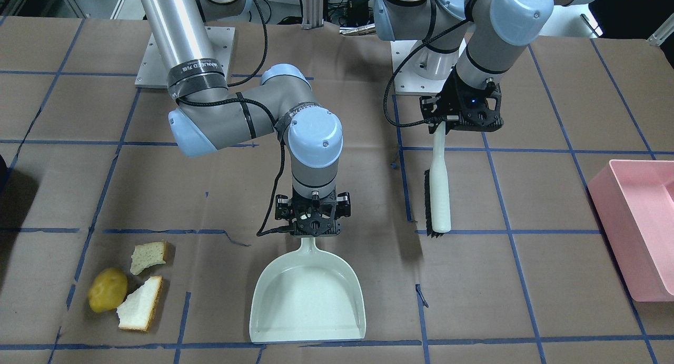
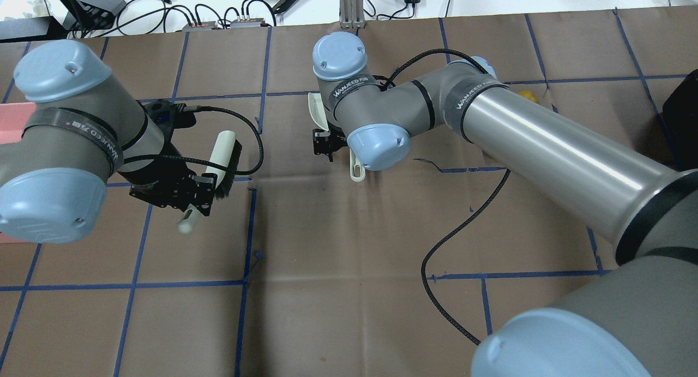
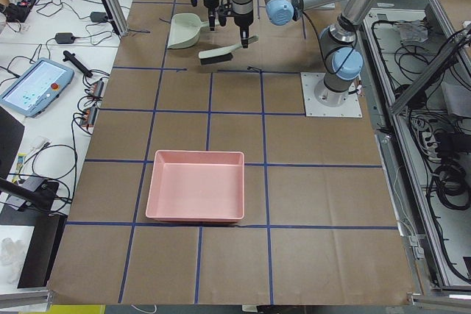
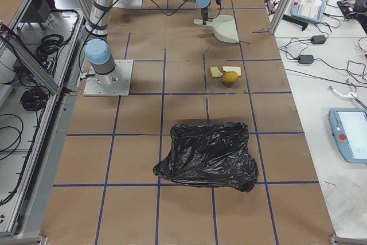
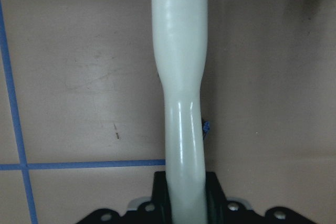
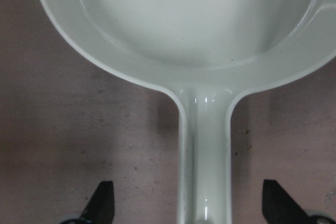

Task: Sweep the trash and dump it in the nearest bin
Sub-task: 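Grasp the white dustpan handle with the right gripper and lift it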

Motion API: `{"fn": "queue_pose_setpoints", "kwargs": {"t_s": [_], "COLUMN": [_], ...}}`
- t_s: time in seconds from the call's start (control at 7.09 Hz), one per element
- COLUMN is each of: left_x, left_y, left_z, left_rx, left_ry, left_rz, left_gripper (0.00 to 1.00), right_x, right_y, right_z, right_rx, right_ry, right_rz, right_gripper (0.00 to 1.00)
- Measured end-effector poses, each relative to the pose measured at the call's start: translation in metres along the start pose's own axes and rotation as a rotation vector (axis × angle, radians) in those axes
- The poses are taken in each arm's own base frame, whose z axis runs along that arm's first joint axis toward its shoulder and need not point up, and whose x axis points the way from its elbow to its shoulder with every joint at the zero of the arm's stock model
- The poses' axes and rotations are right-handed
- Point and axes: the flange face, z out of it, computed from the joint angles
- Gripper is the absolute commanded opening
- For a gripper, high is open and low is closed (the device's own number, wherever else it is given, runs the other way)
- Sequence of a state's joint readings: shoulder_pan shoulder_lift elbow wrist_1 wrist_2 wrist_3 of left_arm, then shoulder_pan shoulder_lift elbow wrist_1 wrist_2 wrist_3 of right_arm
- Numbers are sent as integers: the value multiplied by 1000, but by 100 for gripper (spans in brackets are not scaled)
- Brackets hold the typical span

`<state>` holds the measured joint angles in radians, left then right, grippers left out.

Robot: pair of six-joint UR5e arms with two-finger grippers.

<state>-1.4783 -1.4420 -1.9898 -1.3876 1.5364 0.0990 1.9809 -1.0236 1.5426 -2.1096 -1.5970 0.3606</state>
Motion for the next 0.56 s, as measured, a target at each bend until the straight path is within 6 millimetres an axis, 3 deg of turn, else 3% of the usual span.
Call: {"fn": "queue_pose_setpoints", "kwargs": {"t_s": [0.42,0.56], "left_x": [0,1], "left_y": [0,1], "left_z": [-1,-1], "left_rx": [1,1], "left_ry": [-1,-1], "left_rz": [1,2], "left_gripper": [0,0], "right_x": [1,2], "right_y": [-2,-3], "right_z": [7,7], "right_rx": [-5,-4], "right_ry": [3,4], "right_rz": [20,34], "right_gripper": [98,91]}}
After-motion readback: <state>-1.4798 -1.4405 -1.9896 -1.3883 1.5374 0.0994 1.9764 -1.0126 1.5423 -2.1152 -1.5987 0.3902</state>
